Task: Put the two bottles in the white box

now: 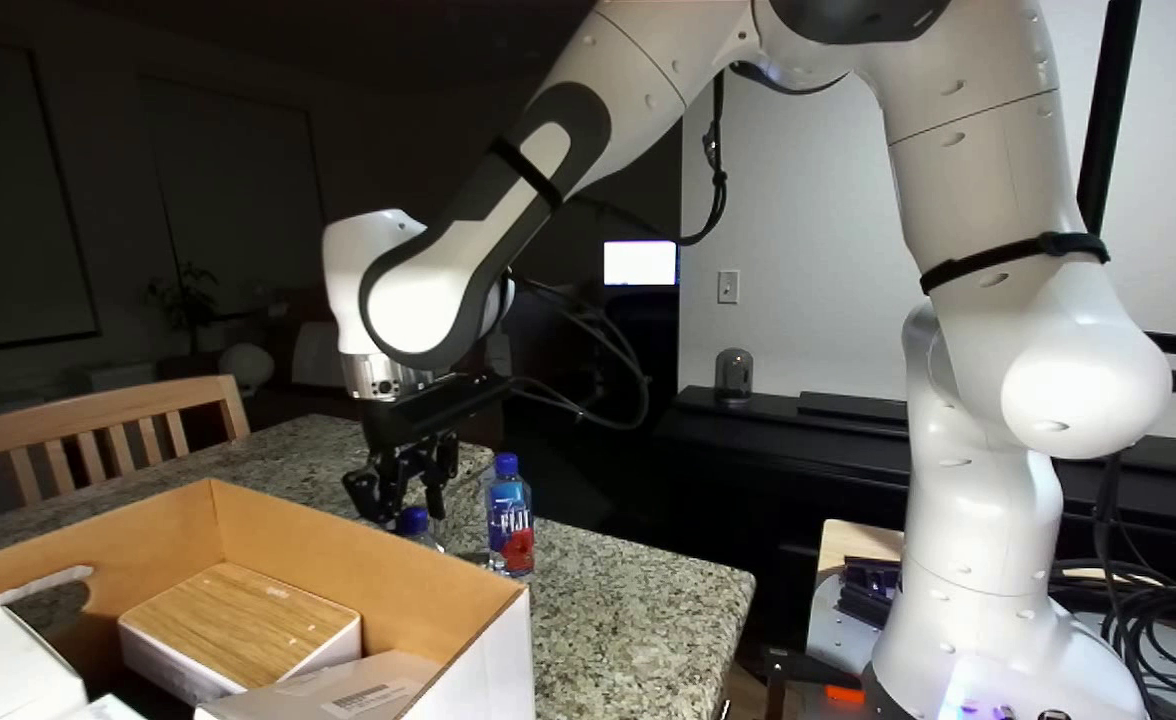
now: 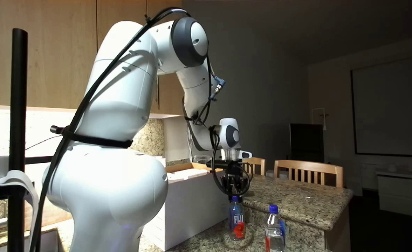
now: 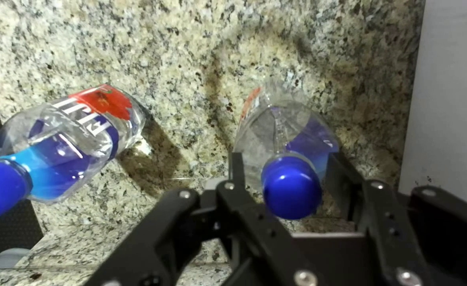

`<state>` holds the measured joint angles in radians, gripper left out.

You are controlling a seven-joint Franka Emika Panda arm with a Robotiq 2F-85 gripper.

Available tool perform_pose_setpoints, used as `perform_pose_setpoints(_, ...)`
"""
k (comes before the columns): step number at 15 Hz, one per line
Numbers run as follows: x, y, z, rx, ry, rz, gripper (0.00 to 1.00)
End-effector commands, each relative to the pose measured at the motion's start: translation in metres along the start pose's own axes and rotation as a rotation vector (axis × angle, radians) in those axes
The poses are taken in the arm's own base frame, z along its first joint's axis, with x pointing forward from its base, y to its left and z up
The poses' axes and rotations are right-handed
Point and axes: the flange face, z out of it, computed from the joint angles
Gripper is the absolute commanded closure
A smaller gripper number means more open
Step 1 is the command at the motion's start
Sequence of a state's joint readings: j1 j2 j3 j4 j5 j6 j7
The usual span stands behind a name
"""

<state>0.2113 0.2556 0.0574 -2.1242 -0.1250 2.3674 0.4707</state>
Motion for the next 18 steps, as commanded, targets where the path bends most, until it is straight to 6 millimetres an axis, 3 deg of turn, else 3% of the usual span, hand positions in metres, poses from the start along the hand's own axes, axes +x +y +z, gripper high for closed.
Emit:
perform_pose_setpoints(1, 0.003, 0.002, -0.001, 0.021, 0.004, 0.019, 0.61)
perform_pose_setpoints(3, 0.004, 0.001, -0.002, 0.022, 0.009, 0.018, 0.68)
perform_pose_setpoints(7, 0.005, 0.0, -0.003, 0.022, 0.013, 0.016, 0.59)
perform_pose_setpoints(9, 0.004, -0.001, -0.005, 0.022, 0.012, 0.014, 0.83)
perform_pose_setpoints(10, 0.003, -0.002, -0.01, 0.014, 0.017, 0.01, 0.87)
perform_pose_setpoints(14, 0.0, -0.003, -0.047, 0.01, 0.063, 0.004, 0.84)
perform_pose_setpoints(18, -0.01, 0.0, -0.116, 0.005, 0.144, 0.012, 0.84)
